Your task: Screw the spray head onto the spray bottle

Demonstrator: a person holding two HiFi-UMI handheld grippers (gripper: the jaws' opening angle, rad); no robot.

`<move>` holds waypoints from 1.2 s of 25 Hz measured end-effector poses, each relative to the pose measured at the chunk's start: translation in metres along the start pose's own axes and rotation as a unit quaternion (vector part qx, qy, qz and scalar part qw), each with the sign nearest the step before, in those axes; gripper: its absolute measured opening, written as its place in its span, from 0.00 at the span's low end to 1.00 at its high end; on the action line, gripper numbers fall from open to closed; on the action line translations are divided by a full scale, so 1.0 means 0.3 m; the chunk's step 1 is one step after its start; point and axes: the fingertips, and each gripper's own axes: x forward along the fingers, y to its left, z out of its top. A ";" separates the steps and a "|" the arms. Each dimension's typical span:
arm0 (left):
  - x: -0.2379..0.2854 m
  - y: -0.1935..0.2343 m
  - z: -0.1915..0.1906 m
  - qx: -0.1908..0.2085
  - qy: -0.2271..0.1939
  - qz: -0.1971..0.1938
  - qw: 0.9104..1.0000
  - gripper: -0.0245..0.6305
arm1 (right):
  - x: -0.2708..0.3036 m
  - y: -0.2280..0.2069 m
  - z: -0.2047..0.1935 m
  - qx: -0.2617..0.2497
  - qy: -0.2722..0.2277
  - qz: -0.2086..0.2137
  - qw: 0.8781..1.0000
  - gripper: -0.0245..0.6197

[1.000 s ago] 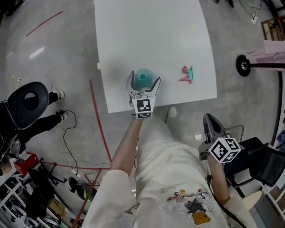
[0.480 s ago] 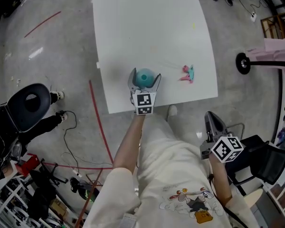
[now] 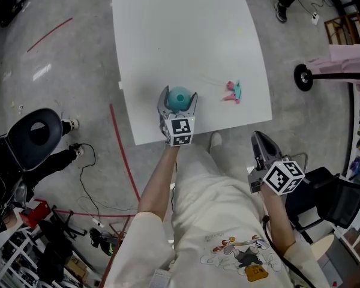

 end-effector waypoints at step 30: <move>-0.517 -0.250 0.572 0.166 0.060 -0.468 0.866 0.68 | 0.130 0.841 0.231 -0.401 0.016 0.417 0.815 0.48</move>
